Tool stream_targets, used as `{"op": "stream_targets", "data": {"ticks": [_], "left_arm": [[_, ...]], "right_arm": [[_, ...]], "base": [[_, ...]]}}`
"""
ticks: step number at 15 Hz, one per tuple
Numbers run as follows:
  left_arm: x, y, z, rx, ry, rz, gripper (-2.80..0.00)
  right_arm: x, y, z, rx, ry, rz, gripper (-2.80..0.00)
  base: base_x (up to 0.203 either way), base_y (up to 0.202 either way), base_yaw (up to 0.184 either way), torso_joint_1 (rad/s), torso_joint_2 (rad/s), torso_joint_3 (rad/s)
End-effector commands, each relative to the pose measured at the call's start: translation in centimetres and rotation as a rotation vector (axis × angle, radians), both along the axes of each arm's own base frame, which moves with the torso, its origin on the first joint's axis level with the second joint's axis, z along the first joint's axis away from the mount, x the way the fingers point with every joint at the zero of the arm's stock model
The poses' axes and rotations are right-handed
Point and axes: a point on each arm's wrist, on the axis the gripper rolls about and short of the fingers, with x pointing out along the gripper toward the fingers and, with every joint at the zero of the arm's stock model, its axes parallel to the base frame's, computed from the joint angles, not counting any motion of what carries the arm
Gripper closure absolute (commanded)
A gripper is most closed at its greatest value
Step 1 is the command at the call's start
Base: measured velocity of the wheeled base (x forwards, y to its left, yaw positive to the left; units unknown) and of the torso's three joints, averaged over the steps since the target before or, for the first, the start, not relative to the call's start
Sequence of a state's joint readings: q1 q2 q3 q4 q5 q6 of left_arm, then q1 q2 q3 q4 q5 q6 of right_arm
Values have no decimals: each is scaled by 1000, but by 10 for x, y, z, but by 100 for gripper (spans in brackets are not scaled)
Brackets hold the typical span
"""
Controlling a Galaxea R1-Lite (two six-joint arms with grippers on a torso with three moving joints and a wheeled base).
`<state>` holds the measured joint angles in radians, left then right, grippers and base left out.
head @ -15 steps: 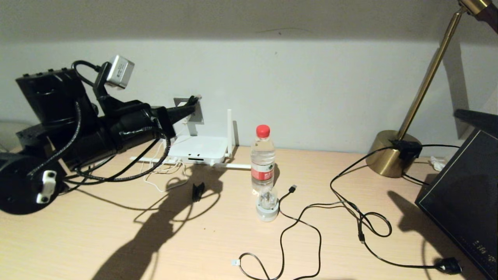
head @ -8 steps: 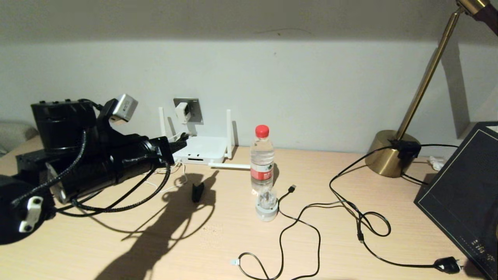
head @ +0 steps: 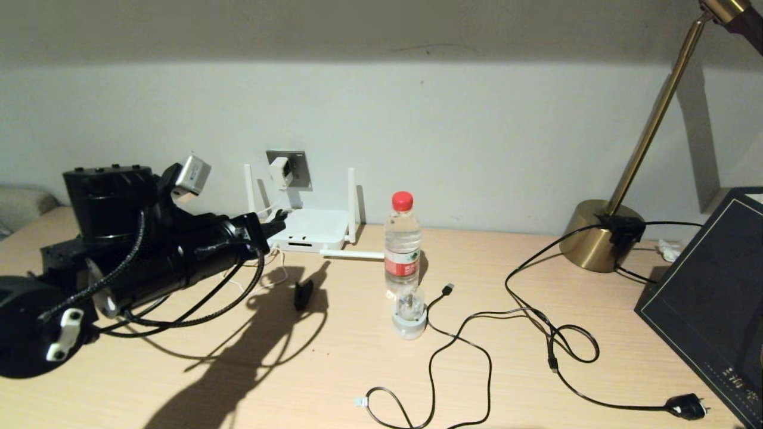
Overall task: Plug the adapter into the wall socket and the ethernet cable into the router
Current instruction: Align cable and router interface
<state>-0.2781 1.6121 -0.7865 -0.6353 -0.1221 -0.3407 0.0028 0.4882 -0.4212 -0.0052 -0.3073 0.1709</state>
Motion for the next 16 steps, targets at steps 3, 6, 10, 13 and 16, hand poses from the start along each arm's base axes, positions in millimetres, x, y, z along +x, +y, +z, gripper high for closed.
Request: {"op": "stream_targets", "data": {"ticks": [3,6,10,13,16], "left_arm": [[4,-1,-23,58,58,48,0],[5,0,-40,140,91,52,0],[22,1,-64,206,155,135,0],[41,-3,-78,249,182,201,0],[51,-4,-77,305,161,237,0]], "right_arm": [[-7,2,-61,-45,188,121,0],[-21,5,-105,-166,243,247,0],[-36,7,-119,-194,181,322,0],[-43,7,-122,-181,27,314,0],[-41,7,-122,-168,20,315,0]], "base": [[0,0,0,0,0,0],[0,0,0,0,0,0],[0,0,0,0,0,0],[0,0,0,0,0,0],[0,0,0,0,0,0]]}}
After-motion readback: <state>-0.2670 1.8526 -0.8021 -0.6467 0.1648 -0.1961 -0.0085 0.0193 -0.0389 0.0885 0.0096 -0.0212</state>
